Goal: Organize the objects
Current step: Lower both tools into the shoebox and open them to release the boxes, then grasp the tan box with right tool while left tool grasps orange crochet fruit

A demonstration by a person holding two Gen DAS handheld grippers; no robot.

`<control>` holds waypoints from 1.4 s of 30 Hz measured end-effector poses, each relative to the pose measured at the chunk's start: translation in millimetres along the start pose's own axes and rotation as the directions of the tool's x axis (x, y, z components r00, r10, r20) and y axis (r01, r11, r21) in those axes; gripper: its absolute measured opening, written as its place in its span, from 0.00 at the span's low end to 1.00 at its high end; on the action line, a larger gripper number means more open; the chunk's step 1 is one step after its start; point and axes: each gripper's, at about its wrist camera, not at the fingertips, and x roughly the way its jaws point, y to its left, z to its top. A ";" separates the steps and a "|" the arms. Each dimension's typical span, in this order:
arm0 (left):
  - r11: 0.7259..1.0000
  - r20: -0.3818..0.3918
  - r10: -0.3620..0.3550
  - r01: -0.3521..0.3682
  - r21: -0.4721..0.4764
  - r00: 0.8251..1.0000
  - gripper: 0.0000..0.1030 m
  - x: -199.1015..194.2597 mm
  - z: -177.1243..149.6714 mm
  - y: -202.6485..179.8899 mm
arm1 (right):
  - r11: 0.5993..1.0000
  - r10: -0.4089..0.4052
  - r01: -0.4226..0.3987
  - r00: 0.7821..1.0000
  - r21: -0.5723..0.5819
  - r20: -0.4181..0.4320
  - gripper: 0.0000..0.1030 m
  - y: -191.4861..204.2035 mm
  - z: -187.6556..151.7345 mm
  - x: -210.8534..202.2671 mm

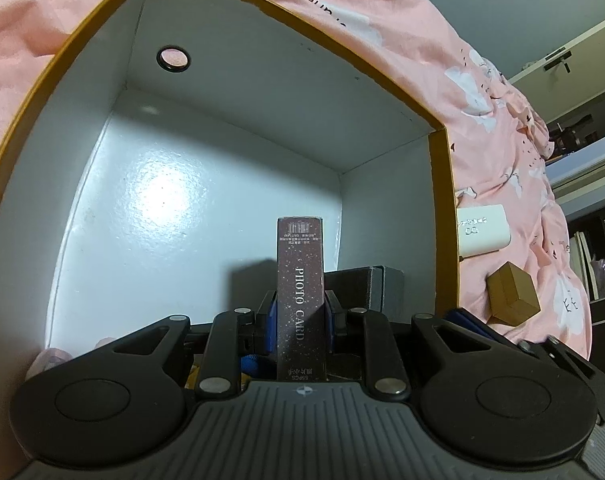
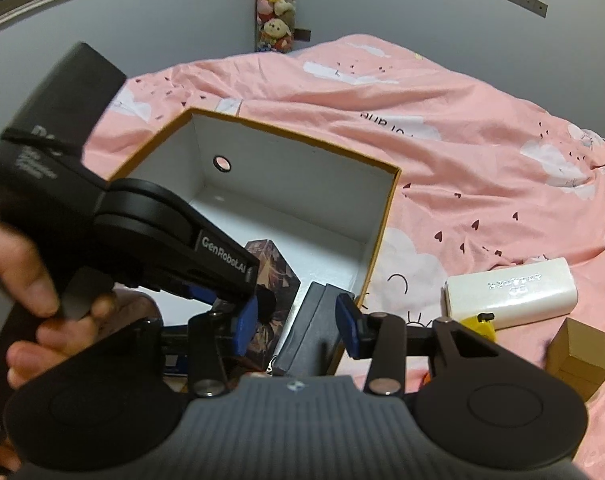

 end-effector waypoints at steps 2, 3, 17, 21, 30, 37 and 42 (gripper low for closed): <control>1.000 -0.002 0.011 -0.011 0.009 1.000 0.24 0.1 1.3 -1.7 | 1.000 -0.008 0.007 1.000 0.010 0.027 0.50 -2.7 -3.5 -7.7; 1.000 -0.004 0.015 -0.015 0.016 1.000 0.24 0.9 1.7 -2.9 | 0.999 -0.042 0.041 0.998 0.015 0.046 0.51 -4.6 -5.1 -11.3; 0.969 0.002 0.146 -0.143 0.202 0.989 0.26 19.0 -6.1 -39.1 | 0.966 -0.150 0.136 0.987 0.218 0.049 0.52 -51.1 -27.6 -18.6; 0.972 -0.012 0.129 -0.124 0.198 0.992 0.27 14.9 -6.8 -37.5 | 0.964 -0.135 0.122 0.990 0.236 0.044 0.52 -56.3 -32.3 -15.3; 0.982 -0.061 0.040 -0.028 0.188 0.997 0.23 -1.8 -6.6 -31.8 | 0.955 -0.118 0.107 0.993 0.275 0.022 0.52 -67.9 -42.3 -7.2; 0.980 -0.063 0.038 -0.025 0.195 0.997 0.20 1.2 -9.6 -32.7 | 0.946 -0.098 0.091 0.995 0.312 0.007 0.52 -78.7 -49.6 -5.1; 0.966 0.004 0.063 -0.062 0.251 0.998 0.20 -13.5 -12.7 -44.0 | 0.924 -0.091 0.085 0.996 0.374 -0.004 0.52 -96.5 -60.2 -10.9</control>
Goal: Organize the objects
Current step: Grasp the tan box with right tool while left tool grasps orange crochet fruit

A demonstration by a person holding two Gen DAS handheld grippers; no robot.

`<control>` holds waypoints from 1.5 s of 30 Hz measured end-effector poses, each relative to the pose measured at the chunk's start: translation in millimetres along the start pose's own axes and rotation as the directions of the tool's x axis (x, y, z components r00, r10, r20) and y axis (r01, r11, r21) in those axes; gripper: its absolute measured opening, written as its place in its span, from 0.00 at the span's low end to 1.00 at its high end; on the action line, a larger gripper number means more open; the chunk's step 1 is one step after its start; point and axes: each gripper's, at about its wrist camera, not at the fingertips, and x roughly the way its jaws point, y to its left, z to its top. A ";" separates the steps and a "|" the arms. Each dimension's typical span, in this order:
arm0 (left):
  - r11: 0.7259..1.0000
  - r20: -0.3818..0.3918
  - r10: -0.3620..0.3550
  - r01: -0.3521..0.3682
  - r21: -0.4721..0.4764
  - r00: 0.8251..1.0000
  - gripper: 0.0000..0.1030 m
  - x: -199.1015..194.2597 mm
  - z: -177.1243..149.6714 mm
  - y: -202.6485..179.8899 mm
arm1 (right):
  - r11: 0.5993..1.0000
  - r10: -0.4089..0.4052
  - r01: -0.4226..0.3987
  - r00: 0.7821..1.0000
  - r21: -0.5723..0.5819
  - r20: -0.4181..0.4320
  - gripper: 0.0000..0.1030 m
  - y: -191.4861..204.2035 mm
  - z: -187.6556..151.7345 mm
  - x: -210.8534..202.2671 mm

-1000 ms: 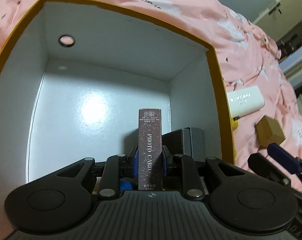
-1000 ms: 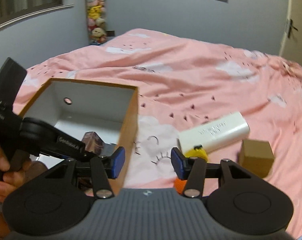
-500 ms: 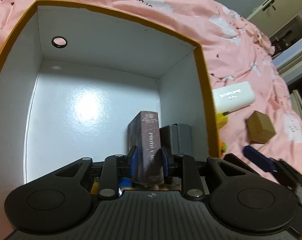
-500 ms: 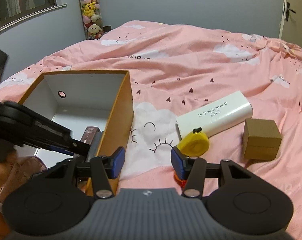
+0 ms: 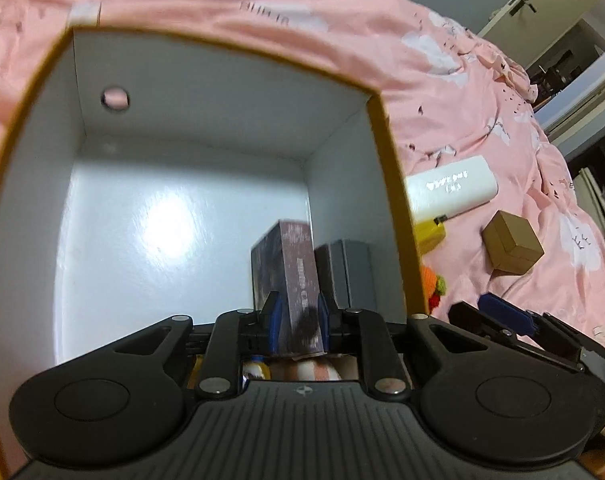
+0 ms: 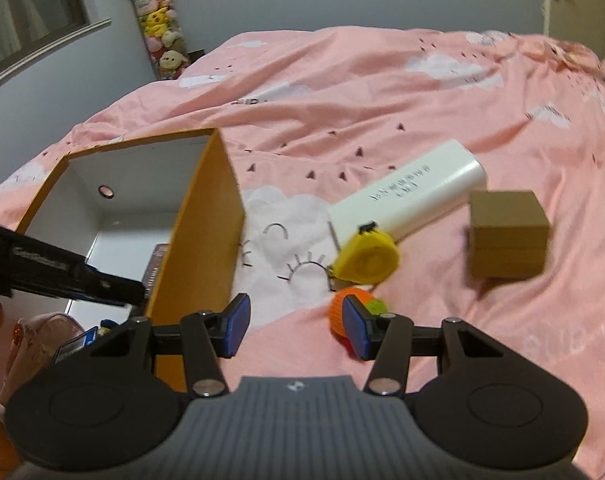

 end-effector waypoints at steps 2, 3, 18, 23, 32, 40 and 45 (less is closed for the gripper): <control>0.999 0.051 -0.004 0.002 0.051 0.999 0.20 -11.5 1.2 -11.4 | 1.000 -0.012 0.012 1.000 0.018 0.000 0.52 -9.1 -1.1 -3.3; 0.996 0.073 -0.020 0.014 0.084 0.997 0.20 -17.8 2.0 -17.3 | 0.999 -0.021 0.021 1.000 0.024 0.003 0.52 -13.7 -1.7 -5.0; 0.853 -0.010 -0.067 0.062 0.517 0.998 0.28 21.9 -15.0 -143.8 | 0.977 -0.204 0.195 0.972 0.088 0.113 0.60 -80.4 8.2 -33.8; 0.838 -0.069 -0.001 0.038 0.544 0.998 0.37 59.6 -17.6 -153.8 | 0.974 -0.223 0.215 0.967 0.075 0.124 0.66 -89.4 11.7 -19.5; 0.782 -0.115 0.107 -0.012 0.624 0.988 0.52 105.5 -20.5 -166.6 | 0.971 -0.237 0.232 0.963 0.049 0.130 0.75 -102.5 15.8 10.1; 0.767 -0.156 0.172 -0.033 0.641 0.973 0.61 137.1 -20.7 -172.5 | 0.977 -0.212 0.204 0.967 0.069 0.144 0.74 -116.7 14.0 21.5; 0.768 -0.168 0.213 -0.059 0.638 0.962 0.61 149.6 -17.9 -173.7 | 0.978 -0.208 0.200 0.968 0.065 0.142 0.75 -119.8 12.4 27.4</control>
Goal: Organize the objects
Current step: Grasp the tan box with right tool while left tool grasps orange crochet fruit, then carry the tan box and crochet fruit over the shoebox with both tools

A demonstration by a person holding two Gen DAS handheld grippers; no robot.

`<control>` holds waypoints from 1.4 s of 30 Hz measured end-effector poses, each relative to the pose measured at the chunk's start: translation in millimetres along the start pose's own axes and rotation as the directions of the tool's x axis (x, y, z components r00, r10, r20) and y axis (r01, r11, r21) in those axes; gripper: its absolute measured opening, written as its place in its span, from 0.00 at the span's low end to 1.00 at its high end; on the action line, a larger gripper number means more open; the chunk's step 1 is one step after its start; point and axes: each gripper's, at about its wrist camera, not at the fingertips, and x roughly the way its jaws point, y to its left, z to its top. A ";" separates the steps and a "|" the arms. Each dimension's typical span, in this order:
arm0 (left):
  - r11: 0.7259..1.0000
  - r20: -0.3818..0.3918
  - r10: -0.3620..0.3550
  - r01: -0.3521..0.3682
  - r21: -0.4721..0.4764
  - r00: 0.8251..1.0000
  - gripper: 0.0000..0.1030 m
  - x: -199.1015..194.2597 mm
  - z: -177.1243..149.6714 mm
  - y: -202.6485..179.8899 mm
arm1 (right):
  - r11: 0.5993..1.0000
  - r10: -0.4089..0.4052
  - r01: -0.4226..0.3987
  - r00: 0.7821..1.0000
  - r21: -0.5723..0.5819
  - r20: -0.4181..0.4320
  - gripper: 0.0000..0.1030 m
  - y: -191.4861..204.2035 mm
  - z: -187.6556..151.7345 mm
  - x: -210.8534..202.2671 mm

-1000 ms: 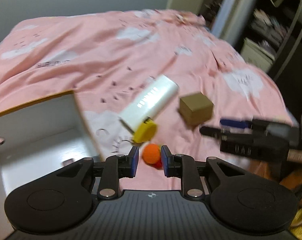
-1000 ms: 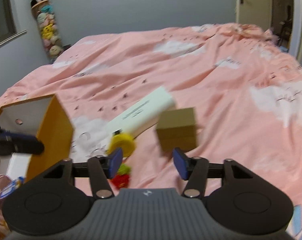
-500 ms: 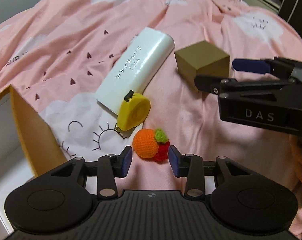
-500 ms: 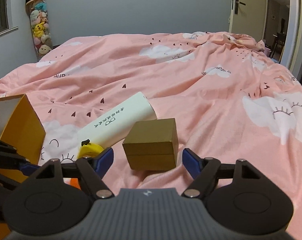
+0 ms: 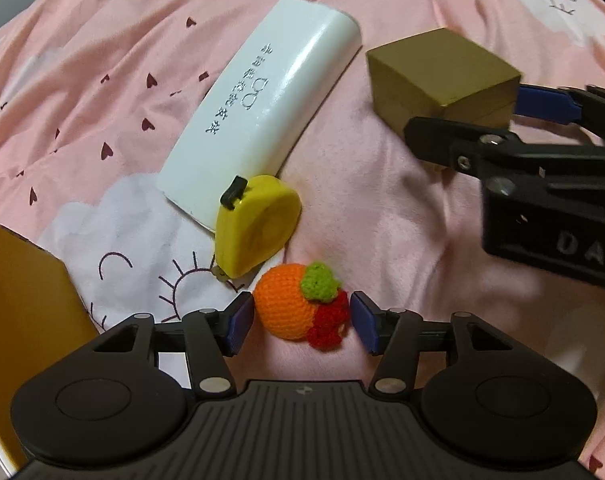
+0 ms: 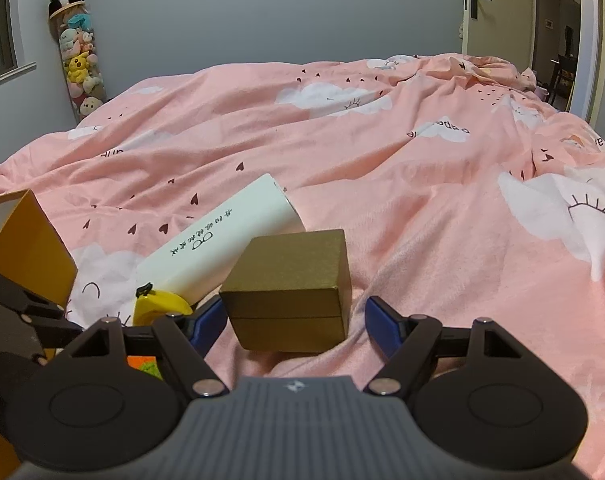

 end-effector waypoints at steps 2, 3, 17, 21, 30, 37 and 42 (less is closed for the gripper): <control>1.000 -0.009 -0.007 0.006 -0.018 1.000 0.58 2.8 0.2 2.8 | 1.000 0.001 -0.001 1.000 -0.003 0.001 0.75 -0.3 -0.9 1.4; 0.999 -0.009 -0.016 0.015 -0.032 1.000 0.57 3.2 0.0 4.7 | 1.000 0.000 0.000 1.000 -0.005 0.001 0.75 -0.5 -1.2 2.1; 0.980 0.183 -0.122 0.148 -0.136 0.976 0.55 -77.8 -28.2 29.3 | 1.000 -0.001 0.002 0.999 -0.013 0.047 0.59 4.9 2.6 -20.8; 0.967 0.265 -0.135 0.185 -0.174 0.955 0.55 -119.4 -27.8 40.3 | 1.000 -0.009 0.010 0.997 -0.016 0.071 0.59 9.5 5.6 -39.5; 0.935 0.356 -0.020 0.144 -0.324 0.934 0.55 -174.3 -70.0 98.2 | 0.999 -0.004 0.008 0.995 -0.041 0.099 0.59 27.3 15.4 -76.5; 0.882 0.316 0.066 0.093 -0.462 0.946 0.55 -180.8 -113.6 139.6 | 0.972 0.205 -0.193 0.975 -0.132 0.088 0.59 71.5 25.2 -99.9; 0.848 0.332 0.080 0.111 -0.519 0.940 0.55 -186.5 -136.2 161.3 | 0.884 0.388 -0.369 0.921 -0.287 0.013 0.59 125.9 33.9 -102.7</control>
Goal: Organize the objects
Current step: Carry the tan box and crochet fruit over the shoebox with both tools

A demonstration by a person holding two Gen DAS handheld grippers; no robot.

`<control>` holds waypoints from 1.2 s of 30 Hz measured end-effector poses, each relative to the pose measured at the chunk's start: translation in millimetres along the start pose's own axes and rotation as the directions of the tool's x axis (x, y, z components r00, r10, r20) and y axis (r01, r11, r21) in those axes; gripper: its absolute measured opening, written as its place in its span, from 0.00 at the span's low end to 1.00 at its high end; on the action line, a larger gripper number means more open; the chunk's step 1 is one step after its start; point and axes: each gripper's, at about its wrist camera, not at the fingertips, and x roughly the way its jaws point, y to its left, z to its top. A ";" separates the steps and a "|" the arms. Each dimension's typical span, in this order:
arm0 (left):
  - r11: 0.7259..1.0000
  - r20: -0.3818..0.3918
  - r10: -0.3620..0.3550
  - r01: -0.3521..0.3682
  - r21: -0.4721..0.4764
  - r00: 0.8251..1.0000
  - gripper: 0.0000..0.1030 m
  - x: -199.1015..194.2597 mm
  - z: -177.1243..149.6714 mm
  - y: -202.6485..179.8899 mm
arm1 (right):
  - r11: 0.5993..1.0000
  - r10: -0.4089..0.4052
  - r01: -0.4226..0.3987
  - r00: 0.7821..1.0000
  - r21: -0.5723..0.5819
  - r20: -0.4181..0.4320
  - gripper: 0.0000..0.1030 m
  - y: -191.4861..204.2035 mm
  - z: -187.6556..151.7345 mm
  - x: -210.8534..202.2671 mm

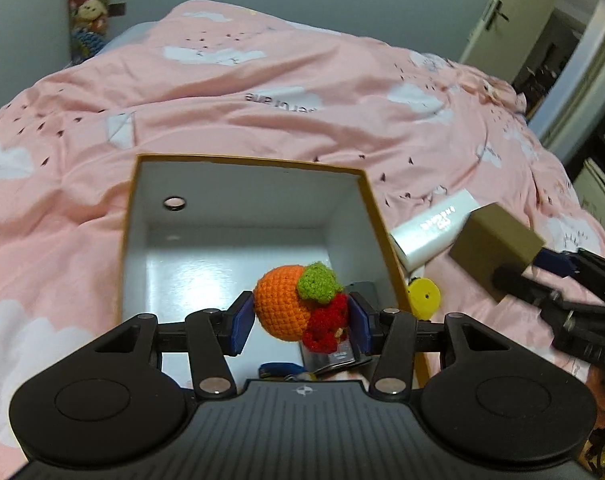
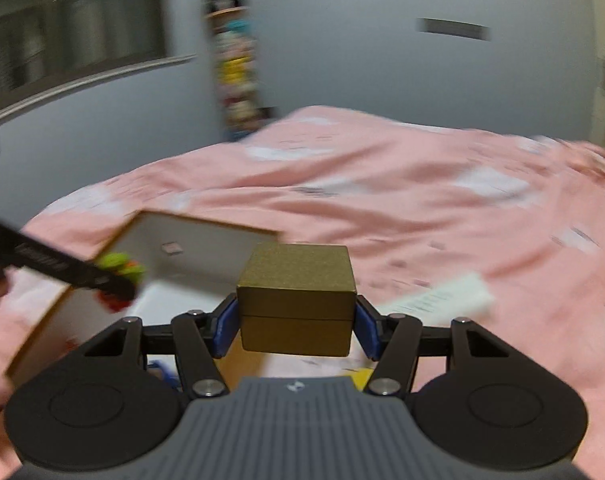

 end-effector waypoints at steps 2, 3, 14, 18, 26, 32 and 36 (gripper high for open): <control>1.000 0.009 -0.002 0.002 -0.024 1.000 0.55 -2.1 -0.4 8.9 | 0.994 0.069 -0.071 0.997 -0.087 -0.018 0.59 20.8 7.7 12.1; 0.999 0.011 -0.001 0.001 -0.034 1.000 0.55 -1.9 -0.1 12.9 | 0.986 0.099 -0.103 0.995 -0.128 -0.032 0.59 30.7 10.2 18.1; 0.997 0.020 0.038 -0.037 -0.067 0.999 0.55 12.0 1.3 38.3 | 0.815 0.223 -0.337 0.933 -0.471 -0.281 0.59 105.8 8.5 100.8; 0.998 -0.016 0.038 -0.039 -0.054 0.999 0.55 27.4 0.6 39.8 | 0.770 0.209 -0.363 0.921 -0.524 -0.330 0.58 112.6 4.2 121.1; 0.998 -0.075 0.042 -0.046 -0.047 0.996 0.55 51.6 -2.9 37.1 | 0.724 0.205 -0.410 0.896 -0.555 -0.394 0.58 108.2 -4.1 144.0; 0.997 -0.104 0.074 -0.075 -0.001 0.992 0.55 56.5 -3.1 33.9 | 0.593 0.196 -0.464 0.876 -0.659 -0.440 0.58 114.0 -2.8 154.8; 0.993 -0.118 0.113 -0.108 0.047 0.987 0.55 59.3 -4.7 29.0 | 0.544 0.179 -0.479 0.868 -0.689 -0.463 0.58 118.5 -3.5 161.1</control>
